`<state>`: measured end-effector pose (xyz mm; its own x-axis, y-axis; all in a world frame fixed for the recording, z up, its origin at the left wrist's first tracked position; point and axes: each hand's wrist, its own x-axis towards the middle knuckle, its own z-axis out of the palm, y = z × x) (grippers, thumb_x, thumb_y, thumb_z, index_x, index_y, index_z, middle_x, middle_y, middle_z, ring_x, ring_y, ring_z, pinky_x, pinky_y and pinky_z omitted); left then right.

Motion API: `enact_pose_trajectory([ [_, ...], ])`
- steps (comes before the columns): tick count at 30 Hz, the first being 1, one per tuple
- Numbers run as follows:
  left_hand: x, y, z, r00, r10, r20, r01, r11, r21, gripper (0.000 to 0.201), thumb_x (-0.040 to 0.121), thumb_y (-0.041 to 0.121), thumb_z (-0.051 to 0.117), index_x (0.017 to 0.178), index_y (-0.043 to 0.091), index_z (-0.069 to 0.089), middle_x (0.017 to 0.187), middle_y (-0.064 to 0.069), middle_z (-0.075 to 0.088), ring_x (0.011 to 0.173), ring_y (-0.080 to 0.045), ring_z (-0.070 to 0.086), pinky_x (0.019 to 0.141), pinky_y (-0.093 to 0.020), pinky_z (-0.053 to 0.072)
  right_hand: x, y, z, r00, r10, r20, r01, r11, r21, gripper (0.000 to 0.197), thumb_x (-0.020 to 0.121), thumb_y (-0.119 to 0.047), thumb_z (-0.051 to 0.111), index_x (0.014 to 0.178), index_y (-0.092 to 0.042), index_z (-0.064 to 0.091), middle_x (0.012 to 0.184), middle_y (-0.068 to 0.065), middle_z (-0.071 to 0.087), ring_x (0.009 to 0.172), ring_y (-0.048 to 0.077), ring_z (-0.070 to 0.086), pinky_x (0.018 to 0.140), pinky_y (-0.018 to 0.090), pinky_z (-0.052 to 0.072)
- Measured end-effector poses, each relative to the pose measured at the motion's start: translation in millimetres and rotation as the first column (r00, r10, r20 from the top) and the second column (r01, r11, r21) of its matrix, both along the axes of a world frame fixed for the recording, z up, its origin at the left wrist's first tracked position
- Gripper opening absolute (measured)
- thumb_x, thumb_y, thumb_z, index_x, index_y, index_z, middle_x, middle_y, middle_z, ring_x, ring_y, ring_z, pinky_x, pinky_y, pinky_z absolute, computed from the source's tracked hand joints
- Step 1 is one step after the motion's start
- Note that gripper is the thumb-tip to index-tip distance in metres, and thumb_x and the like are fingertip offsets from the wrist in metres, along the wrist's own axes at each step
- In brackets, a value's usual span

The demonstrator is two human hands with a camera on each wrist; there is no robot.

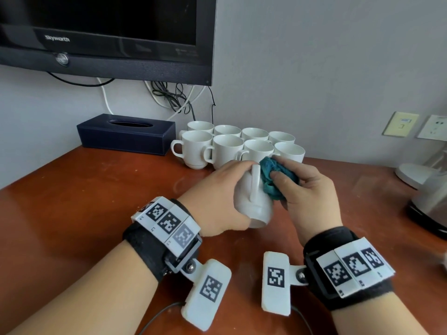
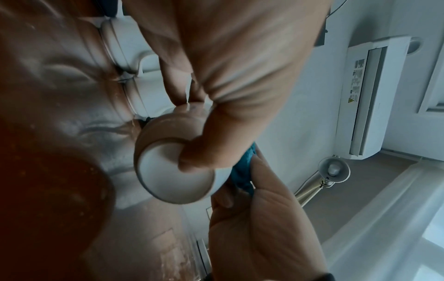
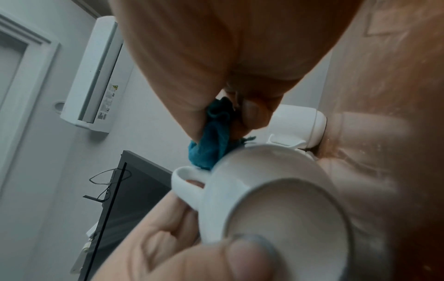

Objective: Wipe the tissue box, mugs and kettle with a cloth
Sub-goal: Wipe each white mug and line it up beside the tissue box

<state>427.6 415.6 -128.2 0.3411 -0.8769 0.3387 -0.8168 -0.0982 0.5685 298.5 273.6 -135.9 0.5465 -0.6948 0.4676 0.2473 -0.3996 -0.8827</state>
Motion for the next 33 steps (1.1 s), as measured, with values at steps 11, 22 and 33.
enact_pose_trajectory([
  [11,9,6,3,0.987,0.132,-0.089,-0.136,0.990,-0.035,0.091,0.064,0.045,0.089,0.142,0.031,0.045,0.135,0.011,0.048,0.121,-0.011,0.050,0.105,-0.040,0.049,3,6,-8,0.976,0.203,-0.078,-0.203,0.979,0.004,0.041,0.088,-0.001,0.076,0.095,-0.040,0.083,0.110,-0.004,0.073,0.096,0.019,0.074,0.077,0.034,0.059],
  [22,-9,0,3,0.996,-0.084,-0.028,0.086,0.994,0.073,0.096,0.071,0.041,0.089,0.152,0.032,0.040,0.141,0.020,0.045,0.124,0.005,0.043,0.101,-0.007,0.034,2,1,-1,0.997,-0.062,0.035,0.064,0.997,-0.040,0.033,0.078,-0.036,0.073,0.103,-0.057,0.076,0.120,-0.003,0.068,0.112,0.016,0.069,0.099,0.048,0.057],
  [33,1,2,0,0.997,0.076,-0.024,-0.074,0.996,0.058,0.083,0.069,0.046,0.087,0.142,0.034,0.049,0.135,0.013,0.052,0.121,-0.008,0.052,0.106,-0.033,0.047,-2,4,1,0.981,0.164,-0.105,-0.172,0.983,-0.066,0.045,0.089,-0.001,0.075,0.102,-0.043,0.081,0.113,0.002,0.067,0.101,0.017,0.070,0.087,0.040,0.059],
])
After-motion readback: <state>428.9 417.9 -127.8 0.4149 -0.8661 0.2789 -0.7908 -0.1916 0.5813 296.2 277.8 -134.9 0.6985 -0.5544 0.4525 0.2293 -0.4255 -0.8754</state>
